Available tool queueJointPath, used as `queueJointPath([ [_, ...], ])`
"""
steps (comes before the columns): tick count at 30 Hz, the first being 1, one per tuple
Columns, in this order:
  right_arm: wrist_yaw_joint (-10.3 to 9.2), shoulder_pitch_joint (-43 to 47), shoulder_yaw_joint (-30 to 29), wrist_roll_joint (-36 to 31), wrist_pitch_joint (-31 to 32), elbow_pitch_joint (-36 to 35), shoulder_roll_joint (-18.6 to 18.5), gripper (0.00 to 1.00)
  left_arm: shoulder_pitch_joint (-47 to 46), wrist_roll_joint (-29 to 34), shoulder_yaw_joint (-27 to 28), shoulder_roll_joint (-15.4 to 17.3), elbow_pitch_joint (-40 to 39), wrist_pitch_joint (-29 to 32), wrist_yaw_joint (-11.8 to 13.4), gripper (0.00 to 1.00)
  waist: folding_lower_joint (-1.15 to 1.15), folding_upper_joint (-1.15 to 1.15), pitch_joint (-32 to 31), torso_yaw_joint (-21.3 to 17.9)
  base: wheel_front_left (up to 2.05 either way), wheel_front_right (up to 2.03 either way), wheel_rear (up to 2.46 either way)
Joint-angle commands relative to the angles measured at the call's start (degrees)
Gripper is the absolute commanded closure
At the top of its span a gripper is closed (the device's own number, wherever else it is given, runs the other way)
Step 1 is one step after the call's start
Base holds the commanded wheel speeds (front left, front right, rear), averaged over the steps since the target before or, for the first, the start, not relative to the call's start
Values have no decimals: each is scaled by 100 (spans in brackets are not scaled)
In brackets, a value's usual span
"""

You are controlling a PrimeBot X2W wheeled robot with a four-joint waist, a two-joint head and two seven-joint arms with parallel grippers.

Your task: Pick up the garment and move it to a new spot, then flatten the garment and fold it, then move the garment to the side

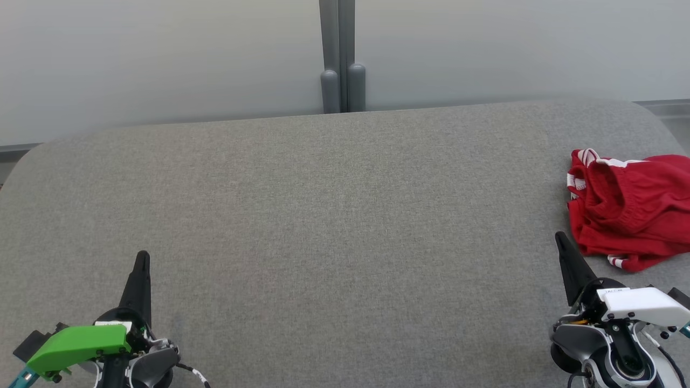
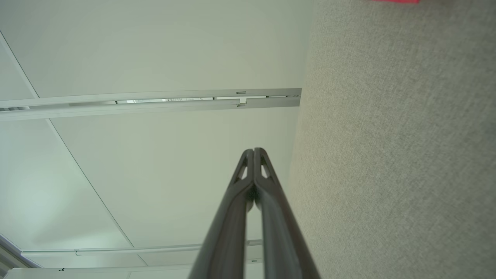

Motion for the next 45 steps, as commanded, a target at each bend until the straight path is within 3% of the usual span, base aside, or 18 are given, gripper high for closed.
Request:
queueJointPath([
  [1, 2, 57, -11, 42, 24, -26, -23, 100, -49, -2, 14, 38, -17, 3, -27, 100, 0, 0, 0, 0, 0, 0, 0],
  [45, 2, 57, -9, 43, 23, -26, -23, 100, -48, -2, 14, 38, -18, 3, -27, 100, 0, 0, 0, 0, 0, 0, 0],
])
